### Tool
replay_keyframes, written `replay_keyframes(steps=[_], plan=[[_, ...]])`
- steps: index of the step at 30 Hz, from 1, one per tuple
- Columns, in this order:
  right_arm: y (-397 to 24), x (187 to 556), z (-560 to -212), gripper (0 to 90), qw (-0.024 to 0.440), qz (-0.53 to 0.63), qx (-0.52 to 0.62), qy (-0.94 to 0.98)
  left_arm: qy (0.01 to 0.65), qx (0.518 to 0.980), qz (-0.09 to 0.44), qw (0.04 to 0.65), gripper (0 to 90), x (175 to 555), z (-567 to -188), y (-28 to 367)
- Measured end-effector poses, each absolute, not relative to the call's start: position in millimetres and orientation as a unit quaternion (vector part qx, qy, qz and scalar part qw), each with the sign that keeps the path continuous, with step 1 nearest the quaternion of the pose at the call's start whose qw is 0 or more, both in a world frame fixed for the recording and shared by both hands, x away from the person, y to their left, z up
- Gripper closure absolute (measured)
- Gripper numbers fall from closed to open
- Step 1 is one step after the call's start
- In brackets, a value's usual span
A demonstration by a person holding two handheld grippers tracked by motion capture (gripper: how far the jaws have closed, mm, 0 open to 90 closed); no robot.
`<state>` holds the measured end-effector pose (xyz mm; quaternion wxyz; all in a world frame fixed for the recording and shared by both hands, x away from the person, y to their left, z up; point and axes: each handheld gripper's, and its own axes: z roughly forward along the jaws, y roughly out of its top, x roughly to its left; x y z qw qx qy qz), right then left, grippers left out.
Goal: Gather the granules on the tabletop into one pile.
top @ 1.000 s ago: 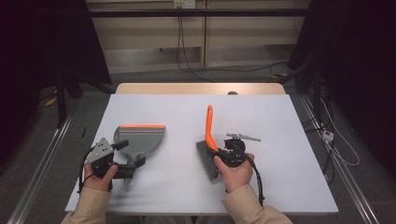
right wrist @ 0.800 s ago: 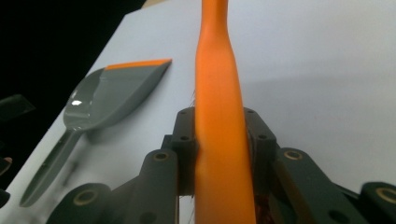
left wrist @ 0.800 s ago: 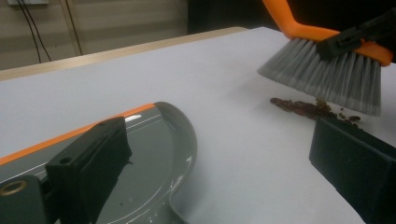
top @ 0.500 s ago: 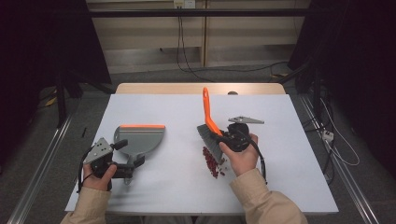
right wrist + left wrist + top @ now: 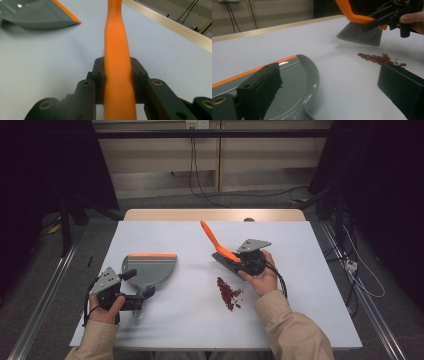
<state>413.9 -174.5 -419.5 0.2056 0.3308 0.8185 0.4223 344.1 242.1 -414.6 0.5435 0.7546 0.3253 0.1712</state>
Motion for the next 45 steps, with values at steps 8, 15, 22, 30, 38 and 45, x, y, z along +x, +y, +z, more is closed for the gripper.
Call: replay_keyframes(steps=[8, 15, 22, 30, 38, 45], plan=[[-173.6, 420.3, -427.6, 71.3, 0.217, 0.395, 0.233, 0.862, 0.33, 0.752, 0.171, 0.545, 4.7, 344.2, -415.3, 244.5], [-176.9, 409.0, -427.9, 71.4, 0.191, 0.395, 0.167, 0.883, 0.331, 0.752, 0.172, 0.543, 4.7, 344.3, -416.1, 245.4], [-179.6, 401.3, -429.8, 71.4, 0.172, 0.409, 0.138, 0.885, 0.329, 0.755, 0.171, 0.541, 4.7, 345.0, -416.1, 242.6], [-181.4, 397.3, -430.0, 71.4, 0.158, 0.416, 0.121, 0.887, 0.331, 0.755, 0.171, 0.54, 4.7, 344.9, -416.7, 242.4], [-178.5, 389.8, -428.4, 71.4, 0.15, 0.415, 0.106, 0.891, 0.329, 0.757, 0.171, 0.539, 4.7, 344.8, -417.0, 241.6], [-176.0, 381.9, -427.7, 71.4, 0.144, 0.416, 0.096, 0.893, 0.328, 0.758, 0.17, 0.537, 4.7, 344.7, -417.5, 240.2]])
